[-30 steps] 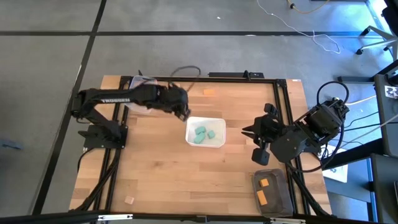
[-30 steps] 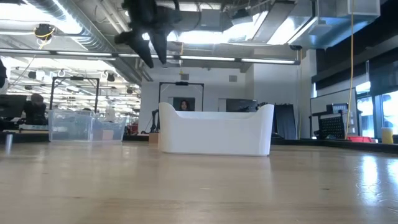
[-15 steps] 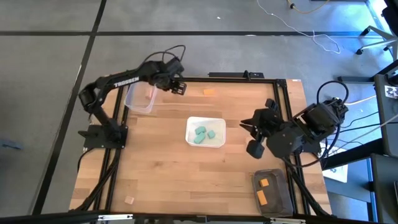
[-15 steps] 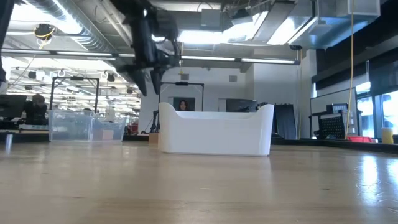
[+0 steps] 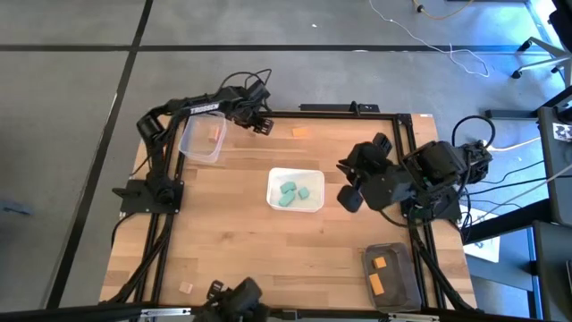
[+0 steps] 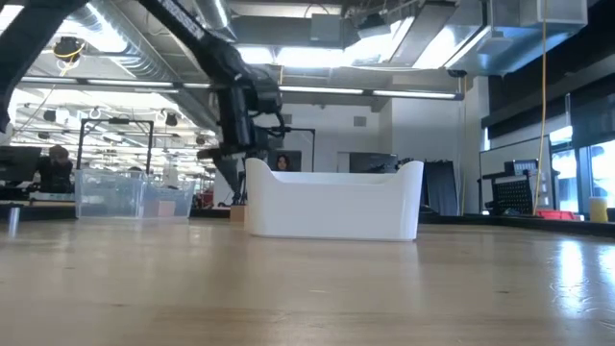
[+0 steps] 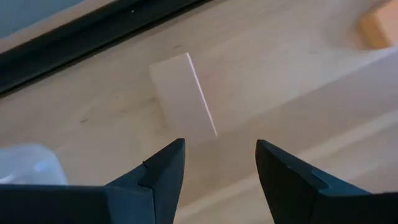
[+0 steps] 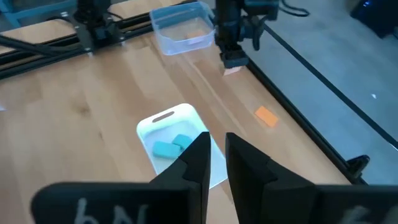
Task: Sort & place blocks by color
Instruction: Put the top light brown block into the transparent bin
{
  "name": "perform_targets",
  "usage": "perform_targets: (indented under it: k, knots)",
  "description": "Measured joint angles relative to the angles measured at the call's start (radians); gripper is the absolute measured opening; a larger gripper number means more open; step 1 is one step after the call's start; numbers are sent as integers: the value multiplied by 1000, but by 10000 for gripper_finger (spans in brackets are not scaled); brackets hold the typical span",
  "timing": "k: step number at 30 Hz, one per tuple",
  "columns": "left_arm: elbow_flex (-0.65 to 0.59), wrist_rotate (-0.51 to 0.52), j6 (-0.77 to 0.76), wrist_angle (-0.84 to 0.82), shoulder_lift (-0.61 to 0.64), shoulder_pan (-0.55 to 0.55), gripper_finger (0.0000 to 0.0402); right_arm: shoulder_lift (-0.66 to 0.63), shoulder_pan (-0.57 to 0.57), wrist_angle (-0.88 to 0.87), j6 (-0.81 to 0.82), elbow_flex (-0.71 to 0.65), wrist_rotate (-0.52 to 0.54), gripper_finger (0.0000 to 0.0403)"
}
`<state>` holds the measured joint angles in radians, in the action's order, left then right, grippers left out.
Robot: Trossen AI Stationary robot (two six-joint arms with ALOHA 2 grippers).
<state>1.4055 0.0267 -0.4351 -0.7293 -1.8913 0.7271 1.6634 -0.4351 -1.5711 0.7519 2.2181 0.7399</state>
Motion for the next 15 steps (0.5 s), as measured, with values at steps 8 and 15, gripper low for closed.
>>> perform_targets:
  k: [8, 15]
  knots:
    - [0, 20, -20, 25, -65, 21, 188, 0, 84, 0, -51, 0, -6, 51]
    - [0, 67, -41, 38, -68, 21, 188, 0, 135, 0, -136, 0, -35, 51]
